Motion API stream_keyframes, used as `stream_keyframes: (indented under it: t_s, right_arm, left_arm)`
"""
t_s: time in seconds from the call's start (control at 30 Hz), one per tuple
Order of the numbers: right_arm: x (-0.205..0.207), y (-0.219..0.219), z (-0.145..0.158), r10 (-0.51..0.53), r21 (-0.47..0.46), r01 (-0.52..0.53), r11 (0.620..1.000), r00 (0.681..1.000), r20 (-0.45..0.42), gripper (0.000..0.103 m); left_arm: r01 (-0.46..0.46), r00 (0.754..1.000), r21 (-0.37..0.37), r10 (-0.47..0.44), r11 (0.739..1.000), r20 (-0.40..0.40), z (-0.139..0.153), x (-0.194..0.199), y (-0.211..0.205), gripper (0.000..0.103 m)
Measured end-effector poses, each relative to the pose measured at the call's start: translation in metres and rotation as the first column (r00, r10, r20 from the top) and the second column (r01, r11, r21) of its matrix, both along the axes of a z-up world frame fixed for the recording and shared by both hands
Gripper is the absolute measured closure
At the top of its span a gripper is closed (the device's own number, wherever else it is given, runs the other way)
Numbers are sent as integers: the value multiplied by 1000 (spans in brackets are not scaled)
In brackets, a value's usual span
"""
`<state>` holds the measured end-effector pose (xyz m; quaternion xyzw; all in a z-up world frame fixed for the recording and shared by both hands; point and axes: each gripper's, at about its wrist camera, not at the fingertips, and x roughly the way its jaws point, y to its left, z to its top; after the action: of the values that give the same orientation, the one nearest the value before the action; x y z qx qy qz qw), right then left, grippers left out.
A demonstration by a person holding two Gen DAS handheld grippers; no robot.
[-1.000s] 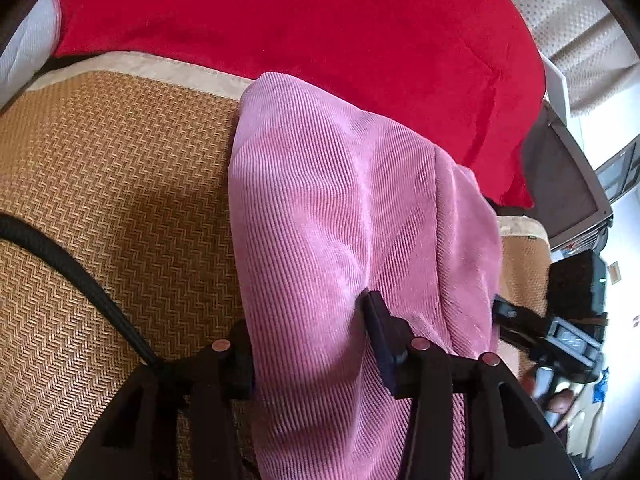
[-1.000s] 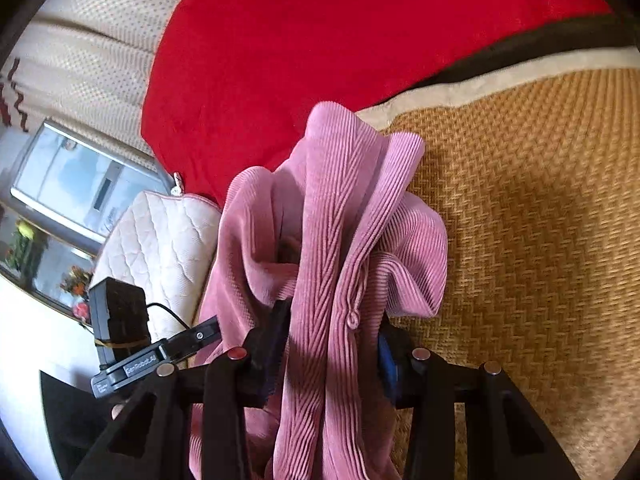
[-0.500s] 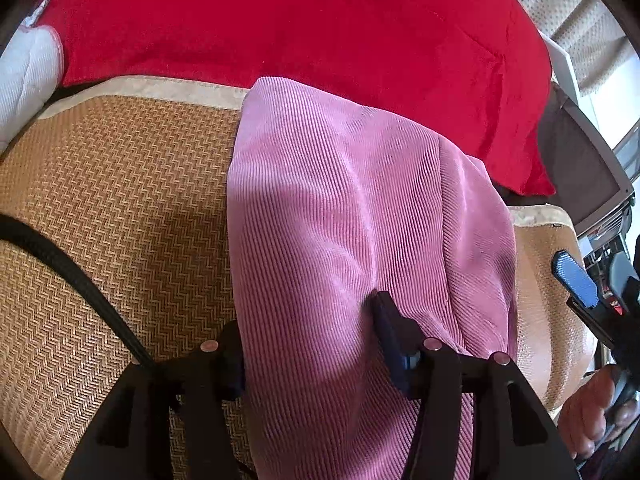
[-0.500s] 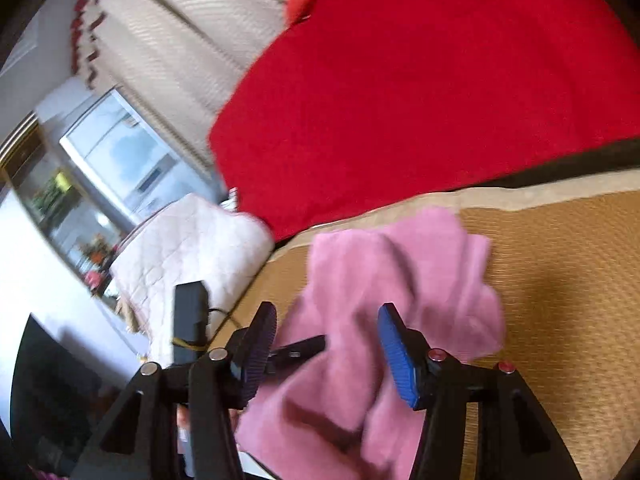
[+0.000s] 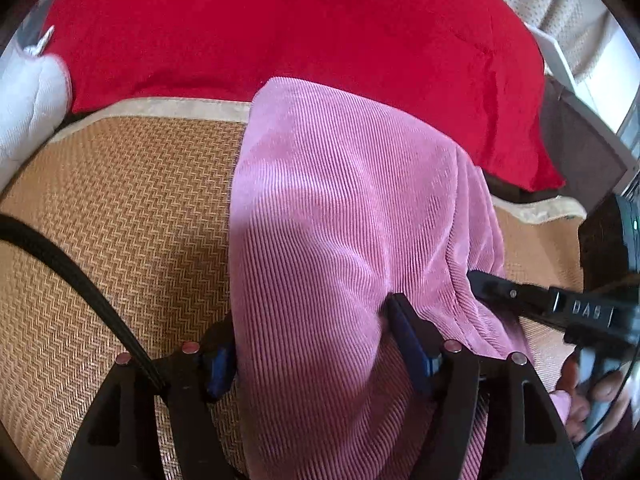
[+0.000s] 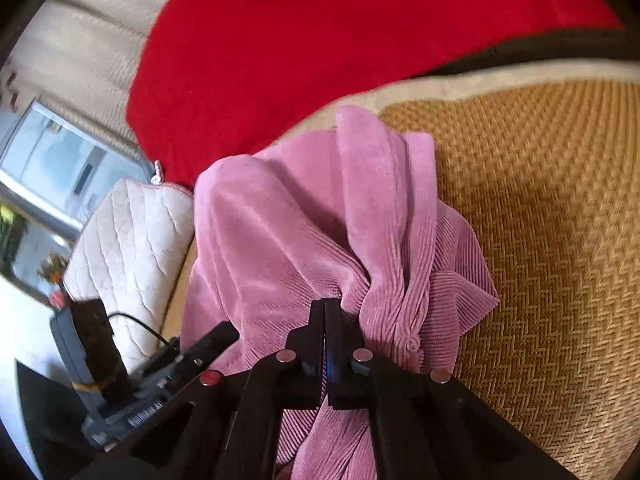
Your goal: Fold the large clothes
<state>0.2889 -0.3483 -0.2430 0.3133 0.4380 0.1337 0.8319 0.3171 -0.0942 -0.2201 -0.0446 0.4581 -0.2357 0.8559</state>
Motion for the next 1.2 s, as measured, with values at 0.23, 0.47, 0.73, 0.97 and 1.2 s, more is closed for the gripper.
stream_keyframes:
  t_s: [0.23, 0.47, 0.73, 0.97, 1.2]
  right_arm:
    - [-44, 16, 48, 46, -41, -40, 998, 985, 165, 95]
    - [-86, 71, 79, 218, -89, -200, 976, 925, 311, 95]
    - [-84, 85, -3, 186, -125, -173, 977, 978, 97, 101]
    - [-110, 87, 25, 148, -139, -133, 981, 984, 99, 97]
    - [-148, 86, 89, 79, -375, -9, 927, 982, 171, 94]
  left_arm:
    - [-35, 989, 44, 28, 998, 147, 48, -36, 28, 33]
    - [-93, 987, 118, 76, 989, 140, 31, -65, 51, 33]
    - [-52, 982, 315, -9, 948, 190, -5, -85, 21, 28]
    - [-130, 973, 304, 62, 944, 224, 28, -103, 33, 27]
    - [-302, 880, 337, 125, 892, 458, 91, -162, 41, 14]
